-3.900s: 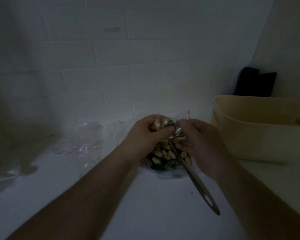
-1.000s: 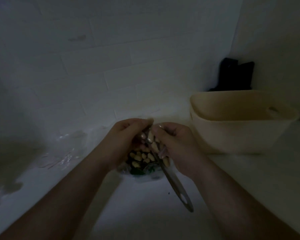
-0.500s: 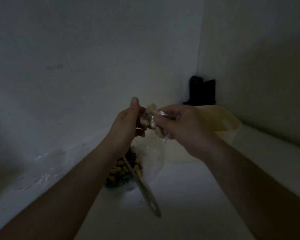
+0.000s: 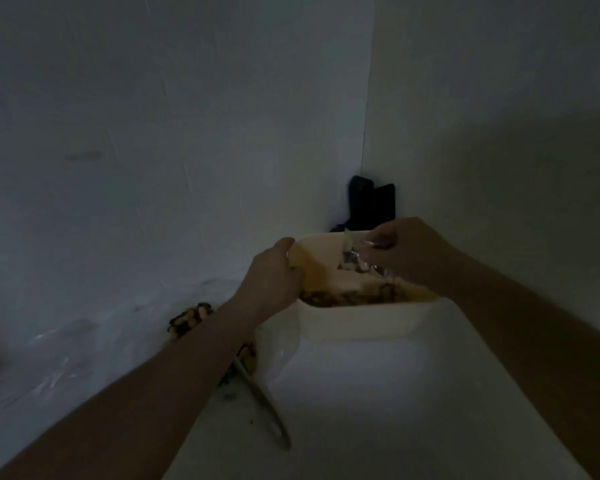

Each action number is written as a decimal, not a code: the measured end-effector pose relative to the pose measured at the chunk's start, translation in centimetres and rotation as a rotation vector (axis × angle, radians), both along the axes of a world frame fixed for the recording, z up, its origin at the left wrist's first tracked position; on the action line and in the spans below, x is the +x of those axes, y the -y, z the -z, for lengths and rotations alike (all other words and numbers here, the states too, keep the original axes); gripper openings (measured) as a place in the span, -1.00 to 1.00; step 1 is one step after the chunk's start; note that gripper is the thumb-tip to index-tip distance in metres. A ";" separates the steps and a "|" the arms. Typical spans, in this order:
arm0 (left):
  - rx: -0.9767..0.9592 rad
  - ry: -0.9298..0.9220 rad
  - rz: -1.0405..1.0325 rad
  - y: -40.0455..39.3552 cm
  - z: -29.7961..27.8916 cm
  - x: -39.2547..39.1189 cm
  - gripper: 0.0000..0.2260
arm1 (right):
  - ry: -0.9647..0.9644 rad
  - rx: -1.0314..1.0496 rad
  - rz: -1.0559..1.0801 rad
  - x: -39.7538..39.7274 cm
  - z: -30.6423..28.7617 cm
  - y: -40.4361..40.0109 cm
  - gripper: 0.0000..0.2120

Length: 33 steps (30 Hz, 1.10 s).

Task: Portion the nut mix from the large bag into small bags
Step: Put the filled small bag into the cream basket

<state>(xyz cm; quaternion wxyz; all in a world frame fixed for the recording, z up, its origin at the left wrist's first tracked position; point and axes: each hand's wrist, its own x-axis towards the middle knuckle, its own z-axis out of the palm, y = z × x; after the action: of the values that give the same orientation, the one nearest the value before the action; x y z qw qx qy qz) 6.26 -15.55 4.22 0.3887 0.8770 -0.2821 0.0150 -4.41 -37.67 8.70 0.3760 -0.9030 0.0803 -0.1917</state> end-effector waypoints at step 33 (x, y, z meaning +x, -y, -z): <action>-0.142 0.253 -0.005 -1.8 3.5 -4.4 -0.49 | -0.223 -0.636 -0.096 0.7 6.5 -6.7 -0.89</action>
<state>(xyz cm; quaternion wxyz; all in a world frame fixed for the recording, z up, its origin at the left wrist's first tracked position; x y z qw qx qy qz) 1.82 -13.79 0.77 0.4113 0.8389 -0.3251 0.1462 -3.73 -31.00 2.16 0.0730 -0.9932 0.0144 -0.0892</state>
